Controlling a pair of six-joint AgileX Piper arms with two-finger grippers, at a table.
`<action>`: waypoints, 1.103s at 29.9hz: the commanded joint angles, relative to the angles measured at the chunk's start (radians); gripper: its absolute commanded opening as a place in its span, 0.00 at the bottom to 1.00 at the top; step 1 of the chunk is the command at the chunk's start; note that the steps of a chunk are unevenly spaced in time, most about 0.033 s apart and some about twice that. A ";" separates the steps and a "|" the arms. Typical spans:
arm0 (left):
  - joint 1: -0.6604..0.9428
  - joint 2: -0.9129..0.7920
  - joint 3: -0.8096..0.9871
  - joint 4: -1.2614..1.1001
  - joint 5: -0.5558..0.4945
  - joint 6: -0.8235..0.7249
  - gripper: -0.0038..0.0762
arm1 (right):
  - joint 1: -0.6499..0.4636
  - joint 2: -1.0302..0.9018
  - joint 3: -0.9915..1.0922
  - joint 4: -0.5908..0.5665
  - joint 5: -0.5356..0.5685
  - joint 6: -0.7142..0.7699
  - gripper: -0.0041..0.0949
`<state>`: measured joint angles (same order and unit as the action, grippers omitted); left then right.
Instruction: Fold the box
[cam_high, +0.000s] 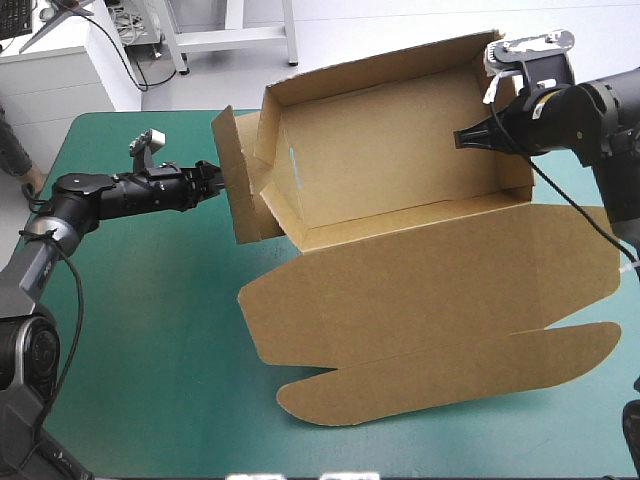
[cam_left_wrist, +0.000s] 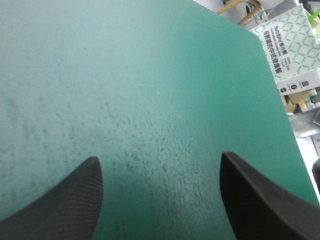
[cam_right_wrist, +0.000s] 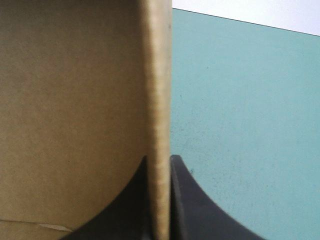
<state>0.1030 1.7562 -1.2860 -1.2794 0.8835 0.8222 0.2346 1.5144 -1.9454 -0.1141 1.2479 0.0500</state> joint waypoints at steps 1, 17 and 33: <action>-0.045 -0.043 -0.034 -0.128 0.024 0.049 0.64 | -0.003 -0.014 -0.027 -0.003 0.000 0.001 0.02; -0.085 -0.131 -0.037 -0.396 0.245 0.153 0.64 | -0.003 0.089 -0.027 0.006 -0.035 0.001 0.02; -0.091 -0.179 -0.044 -0.329 0.288 0.097 0.64 | -0.003 0.116 -0.027 0.078 -0.089 -0.004 0.02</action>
<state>0.0253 1.6237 -1.2910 -1.5825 1.1531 0.9536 0.2346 1.6727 -1.9454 -0.0701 1.2343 0.0497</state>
